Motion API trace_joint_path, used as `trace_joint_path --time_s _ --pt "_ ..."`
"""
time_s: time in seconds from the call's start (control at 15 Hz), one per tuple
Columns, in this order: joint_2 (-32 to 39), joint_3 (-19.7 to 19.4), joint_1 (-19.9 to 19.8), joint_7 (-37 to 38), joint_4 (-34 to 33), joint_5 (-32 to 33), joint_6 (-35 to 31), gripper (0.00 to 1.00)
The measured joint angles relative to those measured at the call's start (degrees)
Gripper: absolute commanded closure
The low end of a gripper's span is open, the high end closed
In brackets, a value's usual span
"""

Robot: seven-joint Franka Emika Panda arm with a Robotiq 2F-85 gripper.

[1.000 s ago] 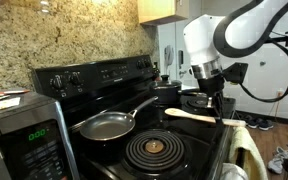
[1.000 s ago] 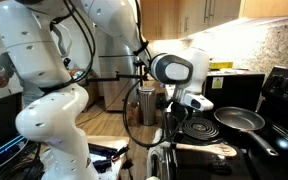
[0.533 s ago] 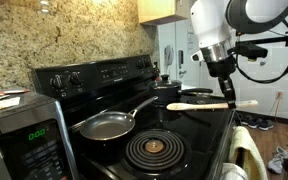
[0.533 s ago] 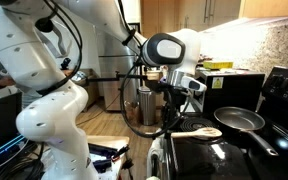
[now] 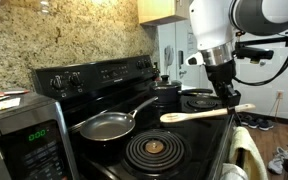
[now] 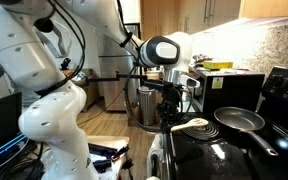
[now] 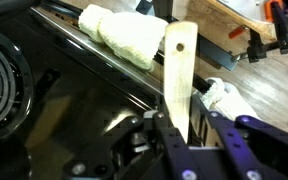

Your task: Move the pan to the top left plate of the stove then move the cooking stick on the right counter

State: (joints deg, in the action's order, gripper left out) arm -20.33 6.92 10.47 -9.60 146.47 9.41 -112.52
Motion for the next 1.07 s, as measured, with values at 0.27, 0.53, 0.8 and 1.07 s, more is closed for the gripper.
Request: trace_joint_path --time_s 0.27,0.53,0.8,1.07 --pt "0.0 -0.2 -0.1 0.0 0.0 0.6 -1.1 0.93" --pt "2.8 2.3 0.9 -1.5 -1.4 5.5 -7.6 0.93" --pt "9.3 5.3 3.8 -4.7 -5.1 6.9 -13.9 0.93" --pt "15.6 7.4 6.3 -10.7 -9.6 6.9 -18.0 0.93"
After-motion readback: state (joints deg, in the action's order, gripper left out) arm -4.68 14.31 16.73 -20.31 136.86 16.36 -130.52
